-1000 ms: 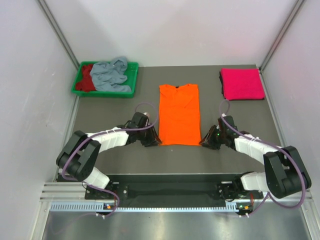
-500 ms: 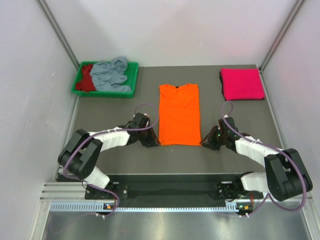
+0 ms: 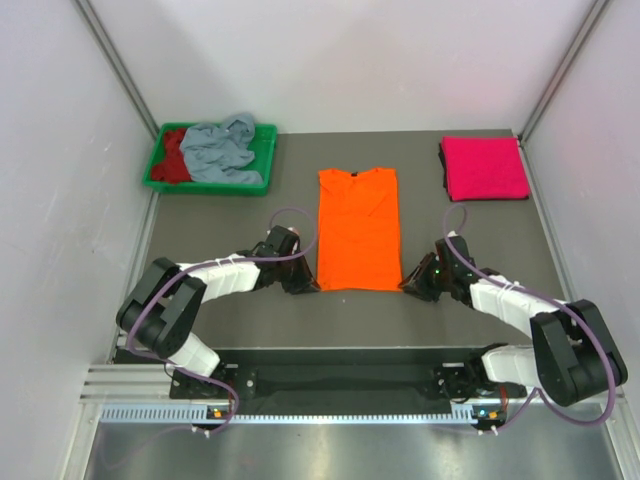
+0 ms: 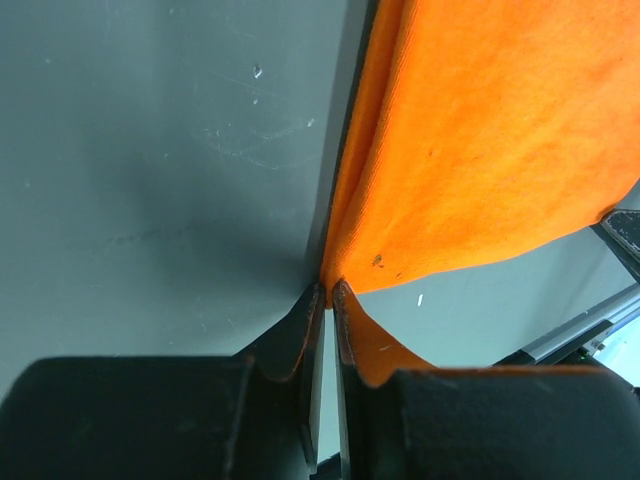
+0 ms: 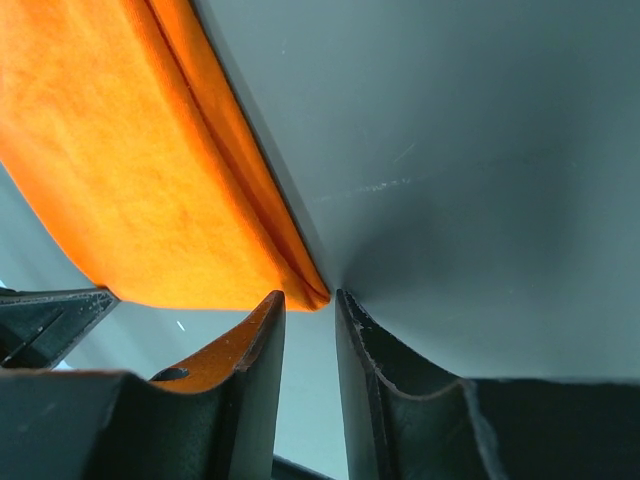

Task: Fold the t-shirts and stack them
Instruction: Fold the tshirt

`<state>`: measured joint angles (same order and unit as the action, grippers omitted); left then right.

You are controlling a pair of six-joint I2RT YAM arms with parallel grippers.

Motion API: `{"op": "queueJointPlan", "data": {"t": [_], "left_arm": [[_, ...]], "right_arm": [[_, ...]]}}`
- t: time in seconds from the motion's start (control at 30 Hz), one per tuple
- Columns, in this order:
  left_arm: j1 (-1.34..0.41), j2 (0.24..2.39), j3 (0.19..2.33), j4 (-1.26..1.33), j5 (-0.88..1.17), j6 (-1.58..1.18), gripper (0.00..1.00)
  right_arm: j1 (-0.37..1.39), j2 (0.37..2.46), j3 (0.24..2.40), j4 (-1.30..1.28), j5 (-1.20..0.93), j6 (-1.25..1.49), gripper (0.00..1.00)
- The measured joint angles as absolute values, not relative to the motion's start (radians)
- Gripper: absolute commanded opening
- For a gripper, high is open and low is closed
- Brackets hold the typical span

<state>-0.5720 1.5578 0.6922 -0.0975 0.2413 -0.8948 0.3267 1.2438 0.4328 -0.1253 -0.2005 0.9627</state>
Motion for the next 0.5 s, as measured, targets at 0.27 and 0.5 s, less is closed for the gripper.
{"op": "queueJointPlan", "data": {"t": [0.27, 0.5], "left_arm": [[-0.573, 1.558, 0.698, -0.099, 0.240, -0.890, 0.23], [-0.578, 1.558, 0.700, -0.100, 0.237, -0.889, 0.01]], "right_arm": [[0.342, 1.255, 0.432, -0.107, -0.190, 0.973, 0.16], [0.348, 1.255, 0.423, -0.103, -0.167, 0.970, 0.00]]}}
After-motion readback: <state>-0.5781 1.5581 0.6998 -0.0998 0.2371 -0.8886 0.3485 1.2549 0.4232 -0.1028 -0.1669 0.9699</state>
